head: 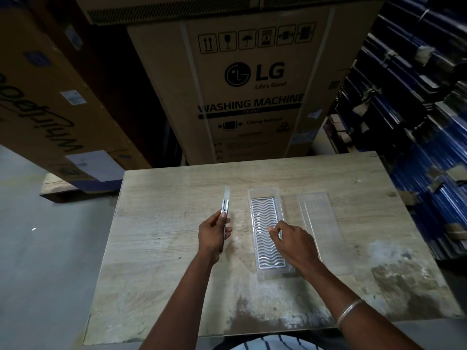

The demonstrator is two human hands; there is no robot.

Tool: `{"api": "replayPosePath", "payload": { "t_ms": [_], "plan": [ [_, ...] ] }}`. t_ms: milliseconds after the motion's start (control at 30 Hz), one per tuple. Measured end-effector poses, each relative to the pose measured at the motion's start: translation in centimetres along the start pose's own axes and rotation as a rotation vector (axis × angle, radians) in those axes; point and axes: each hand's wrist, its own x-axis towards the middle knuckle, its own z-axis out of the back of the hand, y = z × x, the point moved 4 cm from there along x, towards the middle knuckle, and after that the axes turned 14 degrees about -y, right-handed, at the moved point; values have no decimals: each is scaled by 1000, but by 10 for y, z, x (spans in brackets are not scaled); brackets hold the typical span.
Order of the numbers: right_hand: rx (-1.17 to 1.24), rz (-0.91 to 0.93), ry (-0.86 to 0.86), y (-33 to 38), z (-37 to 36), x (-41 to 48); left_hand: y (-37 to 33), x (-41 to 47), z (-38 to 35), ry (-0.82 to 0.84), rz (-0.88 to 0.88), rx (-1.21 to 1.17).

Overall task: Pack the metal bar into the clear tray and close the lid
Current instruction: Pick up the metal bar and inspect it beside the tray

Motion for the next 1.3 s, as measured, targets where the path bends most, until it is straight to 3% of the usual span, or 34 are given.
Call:
{"api": "replayPosePath", "payload": {
  "t_ms": [300,1067,1300],
  "plan": [
    [29,5,-2,1,0,3,-6,-7,-5,89,68,-188],
    [38,11,-29,-2,1,5,-25,-18,-8,220,3,-115],
    [51,14,-41,-2,1,6,-25,-17,-9,223,89,-227]
  ]
}}
